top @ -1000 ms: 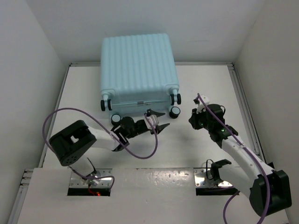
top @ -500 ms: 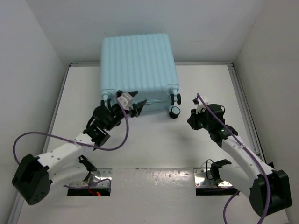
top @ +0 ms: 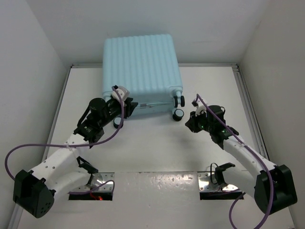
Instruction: Pack the luggage
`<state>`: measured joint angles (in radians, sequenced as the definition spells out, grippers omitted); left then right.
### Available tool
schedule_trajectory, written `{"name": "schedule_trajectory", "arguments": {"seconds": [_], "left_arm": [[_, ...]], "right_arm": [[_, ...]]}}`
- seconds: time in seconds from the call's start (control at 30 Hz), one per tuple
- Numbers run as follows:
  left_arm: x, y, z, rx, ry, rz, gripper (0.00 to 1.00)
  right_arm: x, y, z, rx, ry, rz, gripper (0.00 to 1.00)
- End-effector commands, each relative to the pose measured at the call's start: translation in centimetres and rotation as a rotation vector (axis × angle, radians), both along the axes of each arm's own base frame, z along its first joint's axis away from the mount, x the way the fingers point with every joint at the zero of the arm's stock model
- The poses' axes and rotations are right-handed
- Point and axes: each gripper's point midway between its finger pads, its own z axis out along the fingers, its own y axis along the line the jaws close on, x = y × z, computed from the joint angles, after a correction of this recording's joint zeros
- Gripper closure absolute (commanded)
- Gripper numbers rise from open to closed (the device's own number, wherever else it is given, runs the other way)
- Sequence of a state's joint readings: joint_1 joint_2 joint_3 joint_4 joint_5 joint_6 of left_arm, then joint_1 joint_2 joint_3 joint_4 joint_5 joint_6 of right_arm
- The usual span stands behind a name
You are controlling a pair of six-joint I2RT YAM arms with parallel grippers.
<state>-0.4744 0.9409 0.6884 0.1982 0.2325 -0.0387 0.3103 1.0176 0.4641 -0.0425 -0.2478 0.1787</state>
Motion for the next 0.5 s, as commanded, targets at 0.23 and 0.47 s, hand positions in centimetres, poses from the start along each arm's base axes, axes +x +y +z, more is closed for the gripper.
{"name": "schedule_trajectory", "arguments": {"seconds": [0.23,0.47], "left_arm": [[0.9,4.9,2.0,-0.006,0.101,0.18,0.51],[-0.2,8.9,2.5,0.038,0.225,0.344,0.4]], "right_arm": [[2.7,6.7,6.3,-0.027,-0.267,0.203,0.78],[6.2,11.3,9.6,-0.083,-0.459,0.36,0.69]]}}
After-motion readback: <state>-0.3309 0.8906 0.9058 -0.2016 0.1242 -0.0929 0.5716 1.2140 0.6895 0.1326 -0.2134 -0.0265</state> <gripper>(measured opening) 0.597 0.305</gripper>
